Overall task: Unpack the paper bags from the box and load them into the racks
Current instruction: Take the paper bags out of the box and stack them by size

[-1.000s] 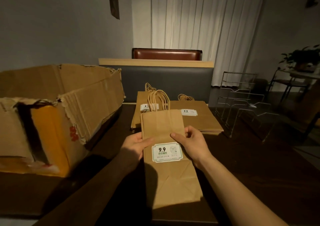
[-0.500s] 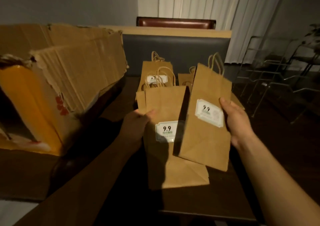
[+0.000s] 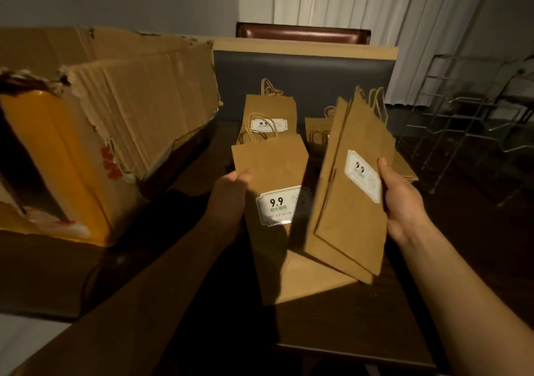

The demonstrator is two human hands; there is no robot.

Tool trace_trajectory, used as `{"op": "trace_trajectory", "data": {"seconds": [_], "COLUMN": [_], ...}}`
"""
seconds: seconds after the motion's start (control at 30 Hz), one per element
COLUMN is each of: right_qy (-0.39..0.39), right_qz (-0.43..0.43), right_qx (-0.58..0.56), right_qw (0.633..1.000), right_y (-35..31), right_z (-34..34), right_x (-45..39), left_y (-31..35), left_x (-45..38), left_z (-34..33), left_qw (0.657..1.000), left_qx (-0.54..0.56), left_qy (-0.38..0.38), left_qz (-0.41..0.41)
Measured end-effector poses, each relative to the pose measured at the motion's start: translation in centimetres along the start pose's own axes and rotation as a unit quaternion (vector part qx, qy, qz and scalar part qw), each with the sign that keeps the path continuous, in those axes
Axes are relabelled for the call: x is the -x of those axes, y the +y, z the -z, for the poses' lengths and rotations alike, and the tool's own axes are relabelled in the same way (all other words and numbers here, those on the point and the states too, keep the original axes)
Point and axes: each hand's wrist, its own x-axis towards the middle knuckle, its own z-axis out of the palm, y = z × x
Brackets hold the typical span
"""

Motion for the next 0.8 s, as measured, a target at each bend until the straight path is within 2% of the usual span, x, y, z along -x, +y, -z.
{"op": "trace_trajectory", "data": {"seconds": [0.07,0.13,0.23,0.37,0.43,0.5,0.57,0.63,0.73,0.8], "right_qy": [-0.007,-0.02,-0.054,-0.101,-0.104,-0.146,-0.223,-0.27,-0.269,-0.253], "right_qz": [-0.001,0.027,0.034,0.087,0.12,0.114,0.076,0.075,0.152,0.197], "right_qx": [0.014,0.088,0.191,0.17,0.136,0.111,0.119,0.132,0.118,0.106], "right_qw": [1.0,0.996,0.979,0.976,0.978,0.976,0.964,0.951,0.944,0.941], "right_y": [-0.1,0.8,2.4,2.5,2.2,1.7,1.4,1.4,1.7,1.7], "right_z": [-0.1,-0.8,-1.8,-2.7,-2.8,-2.6,-2.4,-2.3,-2.5,-2.6], "right_x": [0.0,0.2,0.1,0.3,0.4,0.6,1.1,1.5,1.8,2.0], "left_y": [-0.1,-0.4,-0.2,-0.8,-0.9,-0.7,-0.2,0.9,3.1,3.6], "left_x": [0.1,0.0,0.6,1.0,1.2,1.2,0.9,0.6,1.0,1.6], "left_z": [-0.1,-0.1,-0.4,-0.9,-1.1,-1.2,-0.8,-0.2,0.1,-0.1], "left_qw": [0.999,0.998,0.993,0.969,0.964,0.972,0.982,0.985,0.983,0.982], "left_qx": [0.043,0.06,0.049,0.083,0.052,0.041,0.088,0.113,0.05,0.024], "left_qy": [-0.012,-0.03,-0.106,-0.232,-0.26,-0.229,-0.157,-0.111,-0.115,-0.119], "left_qz": [0.009,0.002,0.015,0.033,0.012,-0.026,-0.051,-0.072,-0.137,-0.147]}}
